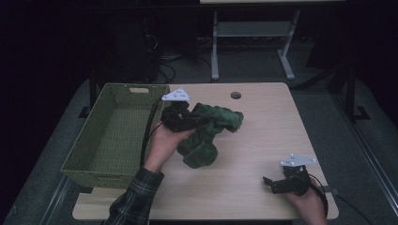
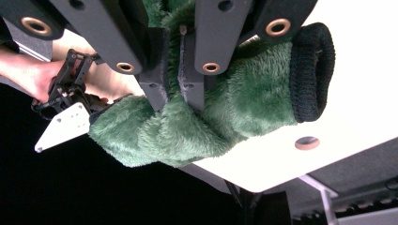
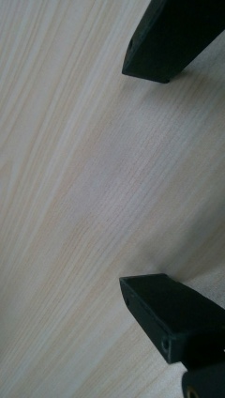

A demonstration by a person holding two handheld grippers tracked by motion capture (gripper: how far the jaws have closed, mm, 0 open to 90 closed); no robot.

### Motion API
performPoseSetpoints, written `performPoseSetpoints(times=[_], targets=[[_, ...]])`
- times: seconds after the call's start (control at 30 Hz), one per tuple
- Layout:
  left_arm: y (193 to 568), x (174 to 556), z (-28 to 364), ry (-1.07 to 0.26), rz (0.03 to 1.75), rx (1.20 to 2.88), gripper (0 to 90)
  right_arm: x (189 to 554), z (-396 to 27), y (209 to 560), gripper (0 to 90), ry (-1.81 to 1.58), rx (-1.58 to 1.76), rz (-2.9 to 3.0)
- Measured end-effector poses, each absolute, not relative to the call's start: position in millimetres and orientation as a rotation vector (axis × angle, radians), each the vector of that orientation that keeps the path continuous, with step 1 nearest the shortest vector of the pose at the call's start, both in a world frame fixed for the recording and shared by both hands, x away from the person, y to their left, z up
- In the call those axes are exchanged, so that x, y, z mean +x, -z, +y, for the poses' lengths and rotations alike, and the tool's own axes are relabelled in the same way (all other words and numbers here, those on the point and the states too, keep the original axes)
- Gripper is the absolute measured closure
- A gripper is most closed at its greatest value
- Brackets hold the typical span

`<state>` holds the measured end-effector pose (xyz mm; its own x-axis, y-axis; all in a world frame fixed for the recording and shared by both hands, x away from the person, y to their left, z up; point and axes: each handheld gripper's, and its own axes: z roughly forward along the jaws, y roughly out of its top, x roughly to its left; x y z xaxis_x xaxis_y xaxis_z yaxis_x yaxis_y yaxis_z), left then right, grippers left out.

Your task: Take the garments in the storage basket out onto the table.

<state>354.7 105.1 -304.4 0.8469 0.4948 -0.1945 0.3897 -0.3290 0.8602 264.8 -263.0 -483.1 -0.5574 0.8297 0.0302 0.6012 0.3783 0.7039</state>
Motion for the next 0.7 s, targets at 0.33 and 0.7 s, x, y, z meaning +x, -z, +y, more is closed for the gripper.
performPoseSetpoints(times=[0.33, 0.7], targets=[[344.2, 351.5, 71.6, -0.109, 0.666, 2.022, 84.2, 265.0, -263.2, 483.2, 1.3, -0.976, 1.247, 2.318], [397.5, 356.0, 35.3, -0.021, 0.688, 2.072, 83.8, 265.0, -263.5, 483.2, 1.3, -0.974, 1.244, 2.321]])
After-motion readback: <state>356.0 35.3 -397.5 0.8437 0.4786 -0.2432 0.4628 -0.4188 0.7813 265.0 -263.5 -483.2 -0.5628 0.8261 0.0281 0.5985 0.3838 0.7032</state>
